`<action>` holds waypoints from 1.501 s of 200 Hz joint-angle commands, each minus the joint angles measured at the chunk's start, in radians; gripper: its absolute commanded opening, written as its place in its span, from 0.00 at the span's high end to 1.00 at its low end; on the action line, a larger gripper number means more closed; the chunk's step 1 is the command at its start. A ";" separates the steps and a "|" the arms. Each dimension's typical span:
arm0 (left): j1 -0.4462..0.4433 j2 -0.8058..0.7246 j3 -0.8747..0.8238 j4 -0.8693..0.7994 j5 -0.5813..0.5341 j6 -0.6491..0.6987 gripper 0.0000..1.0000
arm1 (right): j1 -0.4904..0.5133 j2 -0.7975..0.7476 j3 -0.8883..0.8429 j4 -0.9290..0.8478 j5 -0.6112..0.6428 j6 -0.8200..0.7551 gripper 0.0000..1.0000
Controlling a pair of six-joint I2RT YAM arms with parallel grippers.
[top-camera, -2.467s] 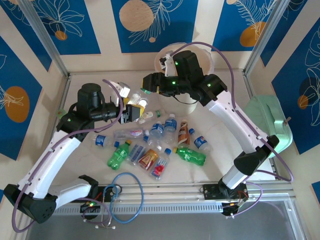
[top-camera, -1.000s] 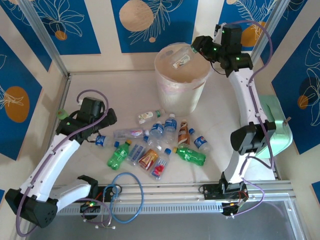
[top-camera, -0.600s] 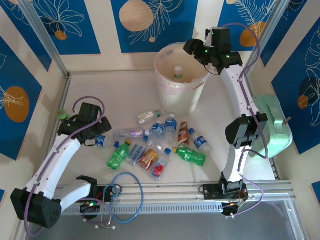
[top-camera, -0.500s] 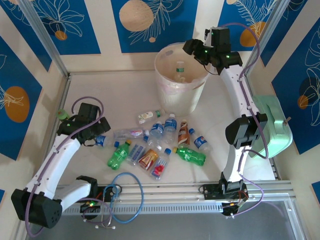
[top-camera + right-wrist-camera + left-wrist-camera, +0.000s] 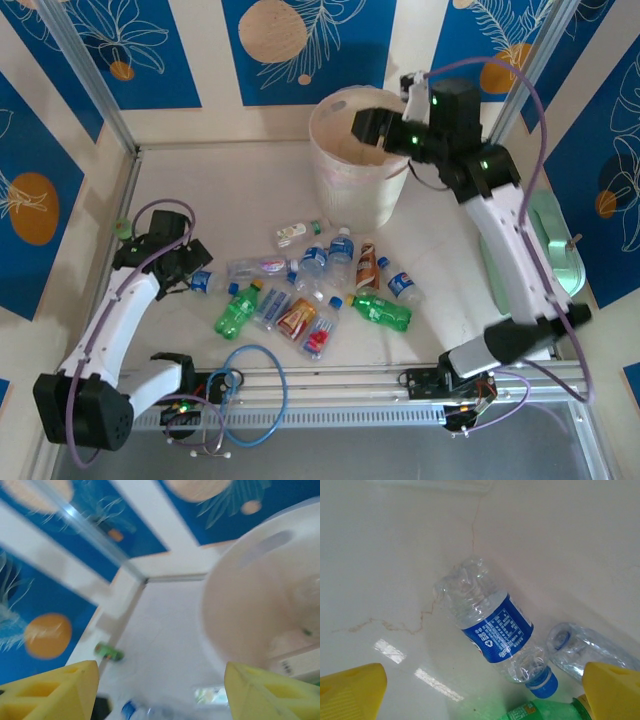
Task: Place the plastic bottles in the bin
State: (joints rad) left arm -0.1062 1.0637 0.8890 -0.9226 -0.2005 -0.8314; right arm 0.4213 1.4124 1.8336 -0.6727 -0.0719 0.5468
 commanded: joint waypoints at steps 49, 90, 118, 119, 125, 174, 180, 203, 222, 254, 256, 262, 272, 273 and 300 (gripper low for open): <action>0.023 0.130 -0.062 0.135 0.019 -0.163 0.01 | 0.275 -0.244 -0.388 -0.005 0.123 0.048 0.31; 0.031 0.216 -0.074 0.188 -0.006 -0.171 0.05 | 0.301 -0.299 -0.478 -0.010 0.146 0.085 0.31; 0.031 0.274 -0.071 0.195 -0.026 -0.171 0.07 | 0.307 -0.308 -0.493 -0.007 0.142 0.097 0.31; 0.031 0.275 -0.071 0.195 -0.026 -0.171 0.07 | 0.307 -0.308 -0.493 -0.007 0.142 0.098 0.31; 0.031 0.286 -0.073 0.198 -0.029 -0.171 0.07 | 0.308 -0.308 -0.493 -0.006 0.145 0.099 0.31; 0.031 0.363 -0.075 0.249 -0.050 -0.159 0.12 | 0.318 -0.285 -0.494 -0.001 0.126 0.105 0.31; 0.031 0.373 -0.074 0.256 -0.051 -0.159 0.13 | 0.319 -0.282 -0.497 -0.003 0.126 0.106 0.31; 0.031 0.418 -0.066 0.264 -0.051 -0.166 0.15 | 0.324 -0.281 -0.503 -0.004 0.125 0.114 0.31; 0.031 0.440 -0.067 0.271 -0.058 -0.163 0.18 | 0.324 -0.288 -0.512 0.003 0.126 0.120 0.31; 0.031 0.457 -0.062 0.272 -0.059 -0.153 0.27 | 0.324 -0.285 -0.515 0.005 0.124 0.128 0.32; 0.031 0.456 -0.062 0.272 -0.059 -0.153 0.28 | 0.324 -0.284 -0.516 0.005 0.123 0.129 0.32; 0.031 0.451 -0.064 0.272 -0.059 -0.153 0.29 | 0.324 -0.282 -0.515 0.007 0.122 0.130 0.32; 0.031 0.445 -0.064 0.270 -0.062 -0.153 0.32 | 0.325 -0.282 -0.519 0.010 0.119 0.133 0.33; 0.031 0.444 -0.064 0.269 -0.062 -0.152 0.32 | 0.325 -0.282 -0.518 0.010 0.118 0.133 0.33; 0.031 0.413 -0.054 0.255 -0.086 -0.130 0.37 | 0.327 -0.285 -0.527 0.022 0.118 0.141 0.33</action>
State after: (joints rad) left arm -0.0853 1.5070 0.8246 -0.6430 -0.2455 -0.9855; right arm 0.7399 1.1297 1.3254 -0.6678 0.0551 0.6704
